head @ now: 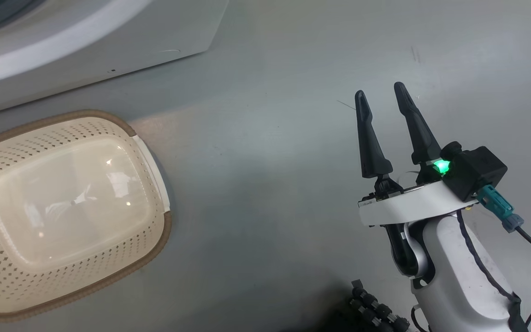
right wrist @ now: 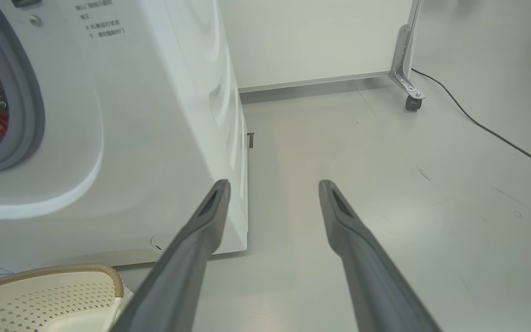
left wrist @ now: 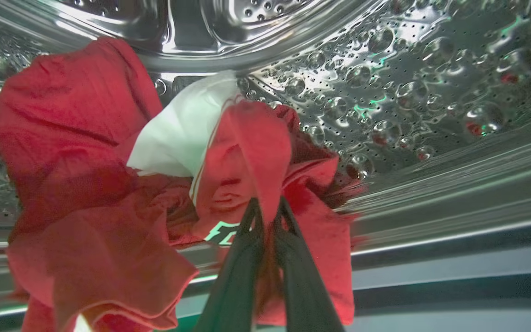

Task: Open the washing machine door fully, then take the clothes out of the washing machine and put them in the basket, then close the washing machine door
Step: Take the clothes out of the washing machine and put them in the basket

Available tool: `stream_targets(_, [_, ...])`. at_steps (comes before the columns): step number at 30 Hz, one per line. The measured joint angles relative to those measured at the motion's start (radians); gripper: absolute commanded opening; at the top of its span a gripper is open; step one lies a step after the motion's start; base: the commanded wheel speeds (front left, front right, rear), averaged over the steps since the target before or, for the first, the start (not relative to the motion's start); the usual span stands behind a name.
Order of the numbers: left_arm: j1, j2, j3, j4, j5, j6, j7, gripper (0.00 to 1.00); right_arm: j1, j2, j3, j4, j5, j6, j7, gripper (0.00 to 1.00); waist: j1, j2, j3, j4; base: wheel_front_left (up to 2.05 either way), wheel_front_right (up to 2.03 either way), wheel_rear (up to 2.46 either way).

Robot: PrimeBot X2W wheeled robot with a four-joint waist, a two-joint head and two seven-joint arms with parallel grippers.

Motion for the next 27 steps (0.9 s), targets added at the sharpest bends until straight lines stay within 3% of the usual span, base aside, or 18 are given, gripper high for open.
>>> stream_targets(15, [0.186,-0.064,-0.028,-0.113,-0.006,-0.015,-0.328,0.00,0.003,-0.001,-0.040,0.034,-0.067,0.002,0.000,1.00,0.0000,0.0000,-0.080,0.070,0.00,0.00,0.00])
stream_targets(27, [0.433,-0.101,-0.068,-0.188,0.016,-0.015,-0.577,0.00,0.073,-0.002,-0.067,0.072,-0.113,0.015,0.000,1.00,-0.0001,0.0000,-0.205,0.136,0.00,0.00,0.00])
